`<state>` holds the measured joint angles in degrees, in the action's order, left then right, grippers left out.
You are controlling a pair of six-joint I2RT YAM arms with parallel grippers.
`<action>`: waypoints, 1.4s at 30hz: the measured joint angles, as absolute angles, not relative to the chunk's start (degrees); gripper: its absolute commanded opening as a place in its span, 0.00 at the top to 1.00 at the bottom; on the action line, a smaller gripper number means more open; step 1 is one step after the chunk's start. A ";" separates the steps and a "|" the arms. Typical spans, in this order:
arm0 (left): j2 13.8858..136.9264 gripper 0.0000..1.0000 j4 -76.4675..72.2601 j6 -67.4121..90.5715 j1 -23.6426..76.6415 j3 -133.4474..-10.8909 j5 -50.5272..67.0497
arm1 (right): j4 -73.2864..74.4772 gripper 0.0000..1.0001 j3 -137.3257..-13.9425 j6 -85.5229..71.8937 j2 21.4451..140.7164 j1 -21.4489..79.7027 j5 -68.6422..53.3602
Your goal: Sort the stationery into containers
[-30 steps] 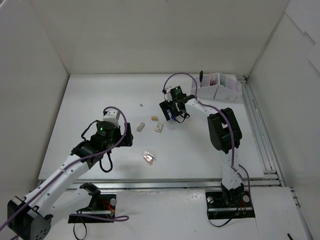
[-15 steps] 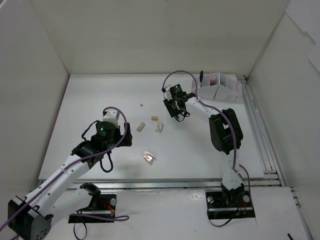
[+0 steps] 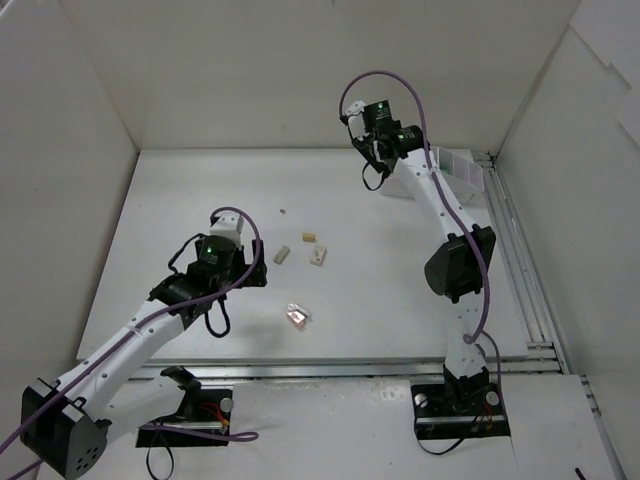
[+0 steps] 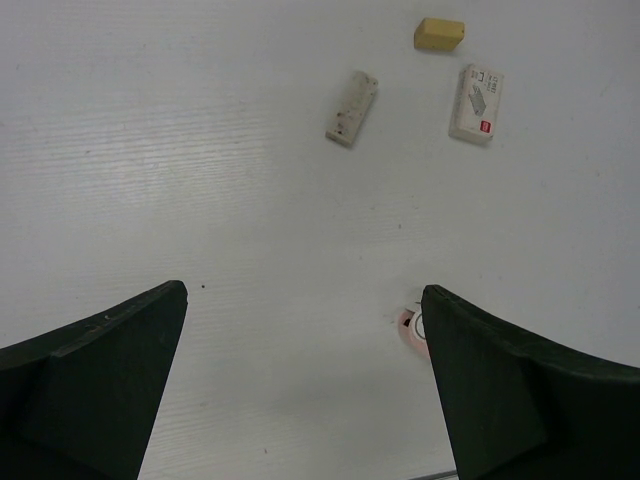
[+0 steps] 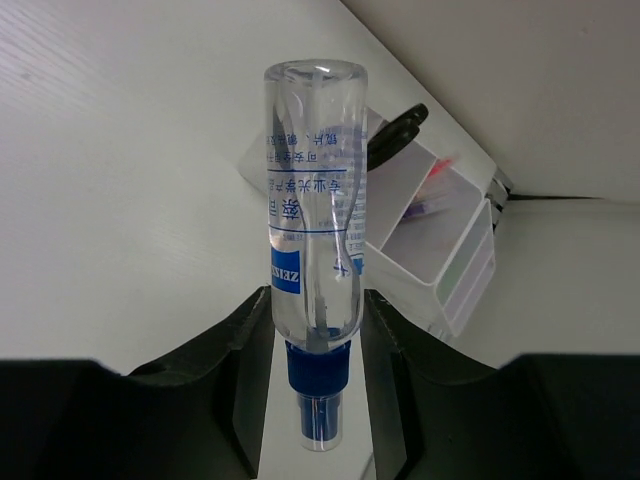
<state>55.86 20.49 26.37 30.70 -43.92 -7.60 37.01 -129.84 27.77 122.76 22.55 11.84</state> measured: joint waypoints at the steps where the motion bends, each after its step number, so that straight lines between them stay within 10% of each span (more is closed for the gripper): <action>1: 56.36 0.01 20.27 26.30 30.68 -44.31 -7.57 | 38.02 1.00 -131.55 28.75 124.07 22.55 13.17; 42: 62.46 0.00 16.95 25.02 27.90 -45.43 -5.06 | 41.47 0.92 -143.00 54.46 145.18 21.43 41.19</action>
<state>62.46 16.95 25.02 27.90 -45.43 -5.06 41.47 -143.00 54.46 145.18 21.43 41.19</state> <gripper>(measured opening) 0.996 0.337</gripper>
